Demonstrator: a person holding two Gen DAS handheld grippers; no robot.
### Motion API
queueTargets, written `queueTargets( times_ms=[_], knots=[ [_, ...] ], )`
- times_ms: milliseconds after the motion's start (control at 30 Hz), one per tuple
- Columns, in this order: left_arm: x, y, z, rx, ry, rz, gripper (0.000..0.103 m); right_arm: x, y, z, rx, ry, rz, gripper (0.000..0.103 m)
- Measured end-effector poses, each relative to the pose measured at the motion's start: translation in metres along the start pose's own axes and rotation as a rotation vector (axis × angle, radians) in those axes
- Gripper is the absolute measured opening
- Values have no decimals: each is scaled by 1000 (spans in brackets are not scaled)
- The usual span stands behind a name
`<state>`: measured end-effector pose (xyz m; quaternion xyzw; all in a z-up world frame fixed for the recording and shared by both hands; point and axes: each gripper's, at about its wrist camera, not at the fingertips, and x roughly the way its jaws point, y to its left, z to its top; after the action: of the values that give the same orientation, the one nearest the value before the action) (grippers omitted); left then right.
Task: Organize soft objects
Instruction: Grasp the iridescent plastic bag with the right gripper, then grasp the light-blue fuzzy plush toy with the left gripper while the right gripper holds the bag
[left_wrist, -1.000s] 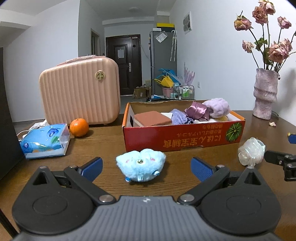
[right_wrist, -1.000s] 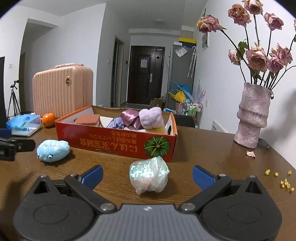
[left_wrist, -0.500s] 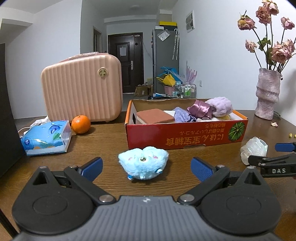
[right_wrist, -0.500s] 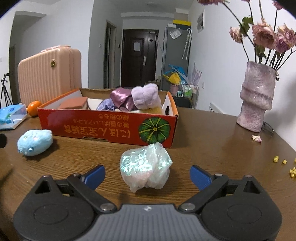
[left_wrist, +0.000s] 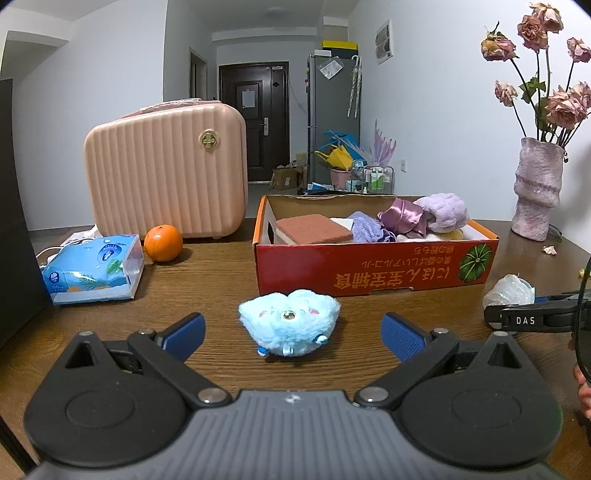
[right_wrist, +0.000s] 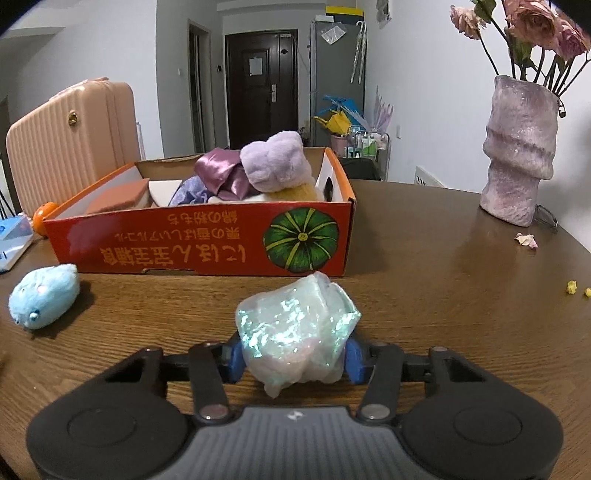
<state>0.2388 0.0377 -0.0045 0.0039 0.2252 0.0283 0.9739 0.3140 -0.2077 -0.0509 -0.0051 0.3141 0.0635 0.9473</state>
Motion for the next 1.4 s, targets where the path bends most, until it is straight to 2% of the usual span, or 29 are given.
queueTargets(
  times_ms=[233,400,667,1000,1400],
  knots=[
    [3,1,-1,-3,8,2,103,-7,1,-1,-7,-35,-3,43],
    [6,4,0,-13,15,7,103,-19,1,-1,-5,-94,-15,43],
    [27,20,4,-42,79,11,103,-27,-2,1,10,-153,-42,43],
    [60,28,13,-81,135,0,103,-30,-5,0,32,-178,-59,43],
    [103,6,19,-29,193,-9,103,-30,-10,0,68,-180,-57,43]
  ],
)
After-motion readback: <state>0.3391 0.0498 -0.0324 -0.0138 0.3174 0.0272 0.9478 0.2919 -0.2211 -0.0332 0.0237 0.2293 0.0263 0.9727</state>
